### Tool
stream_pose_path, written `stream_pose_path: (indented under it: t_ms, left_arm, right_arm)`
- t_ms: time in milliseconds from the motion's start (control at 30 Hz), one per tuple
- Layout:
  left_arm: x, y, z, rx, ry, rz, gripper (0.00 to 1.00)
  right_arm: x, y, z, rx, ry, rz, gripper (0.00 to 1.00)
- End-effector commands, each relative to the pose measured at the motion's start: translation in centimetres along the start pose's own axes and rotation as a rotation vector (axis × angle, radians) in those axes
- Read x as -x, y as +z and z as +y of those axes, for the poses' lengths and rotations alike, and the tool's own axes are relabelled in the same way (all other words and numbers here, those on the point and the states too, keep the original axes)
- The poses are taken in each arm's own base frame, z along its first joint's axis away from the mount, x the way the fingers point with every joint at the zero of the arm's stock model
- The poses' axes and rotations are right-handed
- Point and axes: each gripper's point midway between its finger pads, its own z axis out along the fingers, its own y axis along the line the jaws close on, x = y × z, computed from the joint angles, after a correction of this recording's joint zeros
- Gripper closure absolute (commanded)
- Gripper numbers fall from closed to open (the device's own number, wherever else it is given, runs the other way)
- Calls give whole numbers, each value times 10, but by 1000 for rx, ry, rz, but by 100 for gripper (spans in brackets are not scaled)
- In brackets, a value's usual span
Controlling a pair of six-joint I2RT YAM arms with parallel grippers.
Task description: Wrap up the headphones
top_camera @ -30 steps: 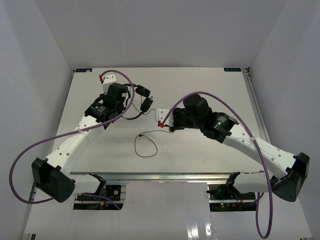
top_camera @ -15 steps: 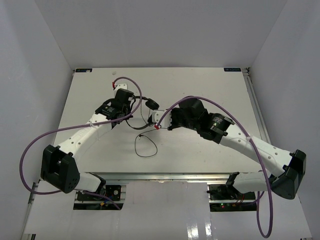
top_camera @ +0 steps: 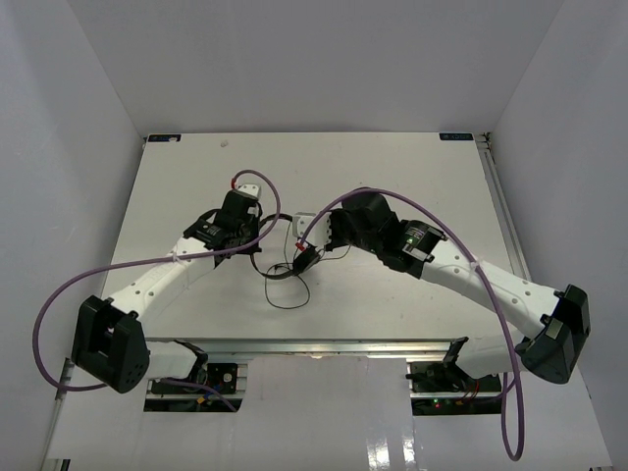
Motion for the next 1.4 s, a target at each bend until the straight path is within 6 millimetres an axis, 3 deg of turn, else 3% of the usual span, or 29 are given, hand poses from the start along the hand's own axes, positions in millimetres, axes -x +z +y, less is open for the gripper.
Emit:
stream_pose_path:
  t_ms: [0, 267, 600, 900, 1200, 1367]
  left_arm:
    - [9, -18, -9, -94, 40, -68, 100]
    - [-3, -25, -25, -211, 80, -51, 100]
    - [-14, -25, -36, -269, 99, -19, 100]
    - [-19, -33, -53, -362, 75, -16, 100]
    - [-24, -40, -69, -441, 75, -1, 100]
    - [-29, -37, -80, -470, 83, 29, 100]
  right_arm:
    - [11, -5, -34, -100, 38, -35, 92]
    - [15, 5, -28, -43, 93, -67, 92]
    - [20, 8, -54, -77, 260, -108, 92]
    - [1, 26, -39, 6, 436, -135, 92]
    - [4, 32, -22, 114, 519, -196, 92]
    - [4, 36, -23, 117, 525, -194, 92]
